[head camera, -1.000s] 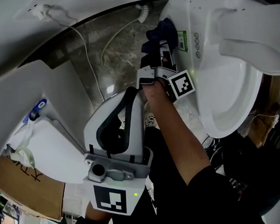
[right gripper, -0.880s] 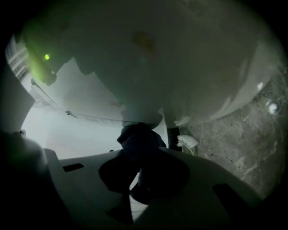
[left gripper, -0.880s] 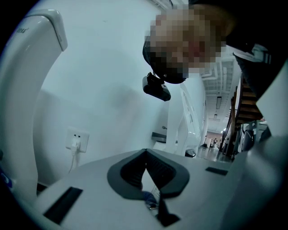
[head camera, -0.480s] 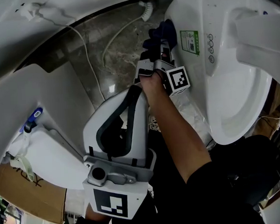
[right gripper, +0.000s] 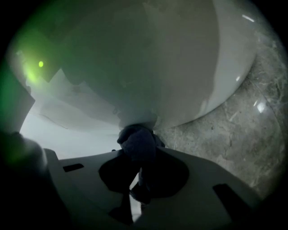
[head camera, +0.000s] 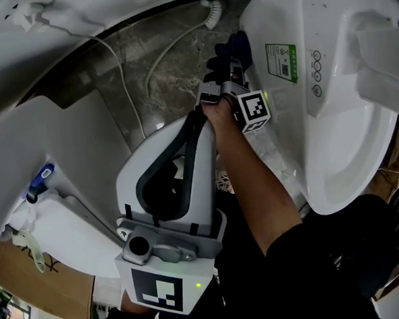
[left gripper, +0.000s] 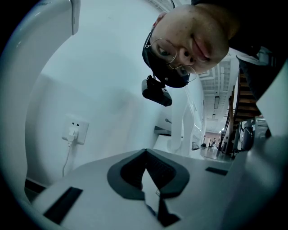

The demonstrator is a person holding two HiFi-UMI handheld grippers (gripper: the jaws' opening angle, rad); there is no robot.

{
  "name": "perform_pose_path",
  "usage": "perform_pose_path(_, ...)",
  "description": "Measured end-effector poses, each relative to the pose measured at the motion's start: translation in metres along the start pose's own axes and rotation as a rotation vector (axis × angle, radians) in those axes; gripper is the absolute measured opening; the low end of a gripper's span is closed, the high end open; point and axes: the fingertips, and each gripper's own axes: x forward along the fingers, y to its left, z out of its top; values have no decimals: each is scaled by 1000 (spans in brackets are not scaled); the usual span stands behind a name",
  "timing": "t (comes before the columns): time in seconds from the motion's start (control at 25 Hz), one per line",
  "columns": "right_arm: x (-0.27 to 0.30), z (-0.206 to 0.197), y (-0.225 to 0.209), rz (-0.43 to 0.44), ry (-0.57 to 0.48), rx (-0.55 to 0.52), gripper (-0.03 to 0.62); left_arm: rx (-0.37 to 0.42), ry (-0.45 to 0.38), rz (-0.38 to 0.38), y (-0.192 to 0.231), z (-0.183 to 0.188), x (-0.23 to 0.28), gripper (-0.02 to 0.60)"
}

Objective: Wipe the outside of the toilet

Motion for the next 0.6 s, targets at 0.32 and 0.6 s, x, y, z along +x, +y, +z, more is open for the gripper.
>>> perform_pose_path(0.32,2,8,-41,-110,14,-47,57,13,-19,-5,-1,0,12,11)
perform_pose_path(0.6,-8,2,-41,-133,22,-44,55,11,-24,12,0,7,7,11)
